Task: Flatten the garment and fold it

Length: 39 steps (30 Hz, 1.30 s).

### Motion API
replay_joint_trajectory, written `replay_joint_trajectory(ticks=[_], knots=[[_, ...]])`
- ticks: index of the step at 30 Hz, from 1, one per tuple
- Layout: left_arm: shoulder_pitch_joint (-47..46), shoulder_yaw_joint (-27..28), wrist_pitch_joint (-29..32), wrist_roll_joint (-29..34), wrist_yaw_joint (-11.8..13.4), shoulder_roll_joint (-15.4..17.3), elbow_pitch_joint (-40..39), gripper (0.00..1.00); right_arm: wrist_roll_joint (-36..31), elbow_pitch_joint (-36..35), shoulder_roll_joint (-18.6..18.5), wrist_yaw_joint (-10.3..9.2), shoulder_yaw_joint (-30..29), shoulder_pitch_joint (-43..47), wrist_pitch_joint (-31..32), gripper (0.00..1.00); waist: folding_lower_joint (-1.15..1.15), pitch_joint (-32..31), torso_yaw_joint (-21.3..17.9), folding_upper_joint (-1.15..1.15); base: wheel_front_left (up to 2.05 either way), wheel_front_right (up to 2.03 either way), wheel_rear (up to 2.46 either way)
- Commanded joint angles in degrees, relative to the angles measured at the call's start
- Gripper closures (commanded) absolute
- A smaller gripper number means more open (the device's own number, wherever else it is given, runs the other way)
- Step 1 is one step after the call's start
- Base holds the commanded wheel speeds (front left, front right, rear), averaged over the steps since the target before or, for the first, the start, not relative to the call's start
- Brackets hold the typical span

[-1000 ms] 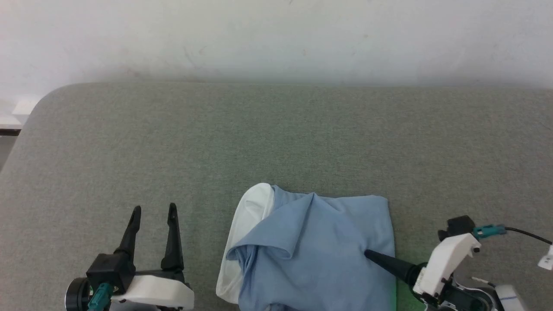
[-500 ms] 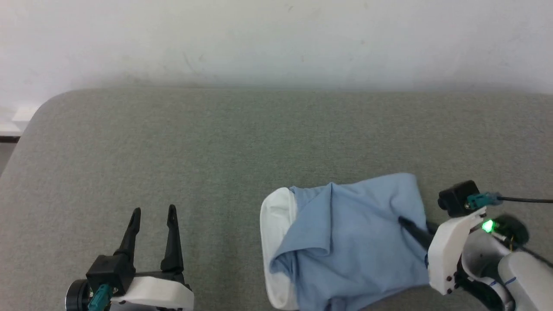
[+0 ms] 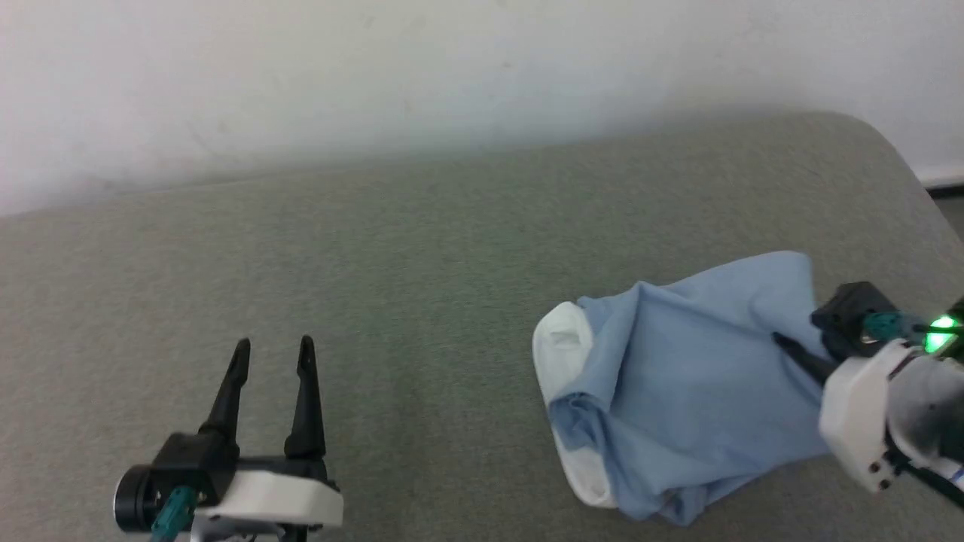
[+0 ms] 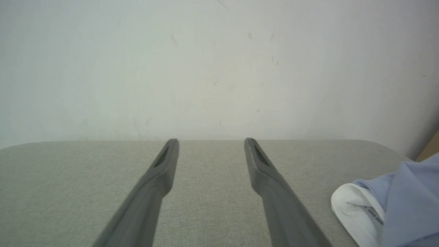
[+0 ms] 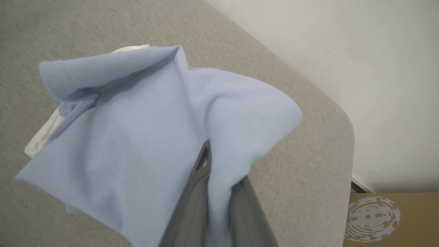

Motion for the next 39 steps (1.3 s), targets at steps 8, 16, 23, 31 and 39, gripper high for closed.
replay_joint_trajectory(ticks=[8,16,23,31,39], knots=[[-6.71,-1.47,-0.27,3.20,-1.17,0.99,-2.65,0.00,2.92,11.41,-4.63,-0.11,-5.21,-3.29,-5.59,1.00,0.00,12.69,-10.90,0.00,0.00,0.00,0.00],[-13.40,-3.75,-0.27,5.25,-2.18,2.06,-2.79,0.00,5.22,30.06,-5.36,-0.11,-9.77,-8.22,-19.01,1.00,0.00,19.51,-10.80,0.00,0.00,0.00,0.00],[-15.64,-4.75,-0.27,5.51,-2.20,1.97,-2.26,0.00,3.10,44.39,-1.51,-0.11,-13.32,-11.79,-34.78,0.00,0.00,21.38,-8.95,0.00,0.00,0.00,0.00],[-14.43,-5.06,-0.27,4.60,-1.84,1.33,-1.02,0.00,-2.36,57.84,5.30,-0.11,-21.43,-10.64,-43.27,0.00,0.00,18.20,-6.85,0.00,0.00,0.00,0.00],[-10.31,-4.42,-0.27,2.53,-0.98,0.08,-0.14,0.00,-4.54,42.84,15.12,-0.11,-32.87,1.43,-43.63,0.00,0.00,9.58,-4.72,0.00,0.00,0.00,0.00]])
